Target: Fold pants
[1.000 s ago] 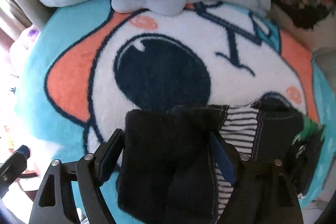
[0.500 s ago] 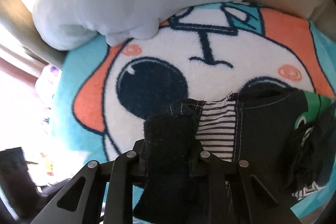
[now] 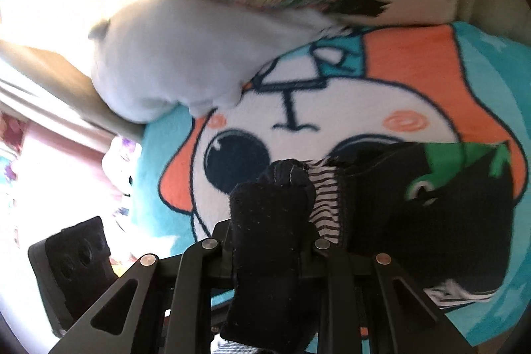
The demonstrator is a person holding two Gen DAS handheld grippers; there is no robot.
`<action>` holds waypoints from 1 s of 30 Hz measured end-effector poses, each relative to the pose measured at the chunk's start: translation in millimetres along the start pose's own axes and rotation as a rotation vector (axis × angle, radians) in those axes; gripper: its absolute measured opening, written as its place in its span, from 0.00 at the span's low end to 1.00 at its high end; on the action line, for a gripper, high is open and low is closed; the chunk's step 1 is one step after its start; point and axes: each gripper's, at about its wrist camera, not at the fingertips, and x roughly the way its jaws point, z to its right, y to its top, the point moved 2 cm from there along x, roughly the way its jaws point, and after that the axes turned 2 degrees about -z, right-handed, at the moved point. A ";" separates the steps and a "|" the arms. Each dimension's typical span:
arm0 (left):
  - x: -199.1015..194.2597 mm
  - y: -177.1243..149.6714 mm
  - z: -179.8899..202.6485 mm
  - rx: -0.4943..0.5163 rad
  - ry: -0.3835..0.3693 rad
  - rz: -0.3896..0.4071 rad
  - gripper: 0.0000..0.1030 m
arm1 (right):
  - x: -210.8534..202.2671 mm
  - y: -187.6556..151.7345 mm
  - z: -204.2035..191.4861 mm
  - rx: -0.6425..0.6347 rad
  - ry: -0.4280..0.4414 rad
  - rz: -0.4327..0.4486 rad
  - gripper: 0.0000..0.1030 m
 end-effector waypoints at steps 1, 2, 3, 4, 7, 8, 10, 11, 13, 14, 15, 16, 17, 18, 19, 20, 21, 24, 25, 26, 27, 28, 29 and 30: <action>6.5 1.1 11.9 0.016 -0.006 -0.009 0.30 | -8.7 1.1 7.9 0.012 0.016 0.006 0.23; 11.8 2.2 20.3 0.027 -0.008 -0.016 0.30 | -19.6 3.1 20.1 0.030 0.042 0.018 0.23; 21.5 3.7 33.4 0.046 -0.009 -0.028 0.30 | -27.2 4.2 28.6 0.040 0.058 0.026 0.23; 29.8 4.4 42.9 0.058 -0.007 -0.039 0.30 | -35.0 5.8 40.2 0.052 0.074 0.040 0.23; 66.6 3.7 77.8 0.115 0.011 -0.094 0.30 | -58.7 5.4 84.6 0.107 0.096 0.077 0.24; 75.4 1.3 85.3 0.132 0.020 -0.111 0.30 | -63.2 6.8 99.8 0.131 0.104 0.083 0.25; 91.4 -5.6 97.9 0.164 0.046 -0.149 0.30 | -72.1 8.2 136.0 0.183 0.098 0.098 0.28; 95.4 -8.1 102.3 0.169 0.049 -0.163 0.30 | -75.1 8.8 155.6 0.202 0.062 0.101 0.40; 93.2 -8.4 105.9 0.165 0.044 -0.171 0.30 | -82.6 9.8 188.4 0.256 -0.015 0.115 0.53; 89.6 -6.1 104.9 0.156 0.042 -0.161 0.30 | -88.3 10.1 201.0 0.282 -0.046 0.135 0.53; 83.9 -3.3 103.1 0.141 0.039 -0.146 0.30 | -97.7 10.1 212.8 0.305 -0.065 0.161 0.53; 78.7 0.6 100.1 0.120 0.036 -0.130 0.30 | -108.9 10.3 220.5 0.315 -0.060 0.190 0.53; 74.7 5.8 95.3 0.092 0.036 -0.113 0.30 | -118.4 10.6 223.3 0.315 -0.058 0.214 0.53; 72.7 11.1 89.8 0.066 0.042 -0.097 0.30 | -127.9 11.1 224.0 0.308 -0.063 0.242 0.53; 72.6 15.1 84.4 0.045 0.061 -0.086 0.30 | -137.5 11.5 221.3 0.292 -0.051 0.261 0.52; 75.8 18.8 80.0 0.030 0.082 -0.081 0.30 | -143.7 12.3 215.6 0.273 -0.010 0.269 0.48; 81.4 20.9 76.5 0.017 0.100 -0.081 0.30 | -149.5 11.0 209.2 0.261 0.026 0.270 0.45; 99.2 12.6 68.6 0.003 0.141 -0.113 0.30 | -144.6 8.8 183.6 0.213 0.235 0.214 0.44; 105.3 8.0 66.0 0.004 0.163 -0.127 0.30 | -138.1 7.1 178.1 0.211 0.275 0.193 0.44; 109.9 3.9 63.0 0.007 0.180 -0.134 0.30 | -129.4 4.1 174.3 0.214 0.314 0.163 0.44; 117.3 1.1 61.0 0.009 0.199 -0.138 0.30 | -122.0 0.7 172.8 0.219 0.326 0.143 0.44; 121.1 -2.0 59.2 0.010 0.211 -0.142 0.30 | -111.9 -2.8 173.5 0.226 0.320 0.116 0.44; 124.0 -3.7 56.7 0.009 0.217 -0.142 0.30 | -102.7 -5.0 177.2 0.235 0.294 0.093 0.44; 126.1 -4.6 55.6 0.009 0.214 -0.142 0.30 | -92.9 -7.8 183.7 0.251 0.250 0.068 0.44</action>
